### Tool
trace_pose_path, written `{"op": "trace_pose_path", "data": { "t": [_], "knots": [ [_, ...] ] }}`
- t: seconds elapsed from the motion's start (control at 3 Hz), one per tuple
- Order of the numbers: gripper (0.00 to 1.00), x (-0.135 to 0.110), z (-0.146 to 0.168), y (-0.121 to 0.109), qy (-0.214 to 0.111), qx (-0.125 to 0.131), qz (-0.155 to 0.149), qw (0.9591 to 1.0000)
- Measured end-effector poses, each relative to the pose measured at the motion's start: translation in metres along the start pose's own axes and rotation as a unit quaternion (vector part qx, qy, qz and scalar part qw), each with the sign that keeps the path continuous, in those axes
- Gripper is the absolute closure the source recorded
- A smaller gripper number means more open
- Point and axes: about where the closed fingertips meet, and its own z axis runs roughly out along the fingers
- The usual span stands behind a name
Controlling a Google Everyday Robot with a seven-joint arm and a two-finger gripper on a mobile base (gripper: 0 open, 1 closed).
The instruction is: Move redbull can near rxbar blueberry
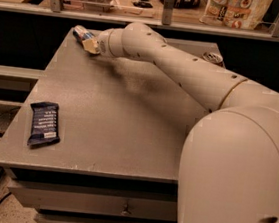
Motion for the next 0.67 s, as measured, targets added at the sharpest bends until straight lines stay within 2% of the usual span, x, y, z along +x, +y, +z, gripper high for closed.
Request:
{"op": "trace_pose_path", "data": {
  "t": [0.33,0.67],
  "knots": [
    [0.96,-0.023,-0.013,0.007,-0.003,0.005,-0.039,0.9992],
    [1.00,-0.051,-0.041,0.014,-0.016,-0.009,-0.072,0.9972]
  ]
}}
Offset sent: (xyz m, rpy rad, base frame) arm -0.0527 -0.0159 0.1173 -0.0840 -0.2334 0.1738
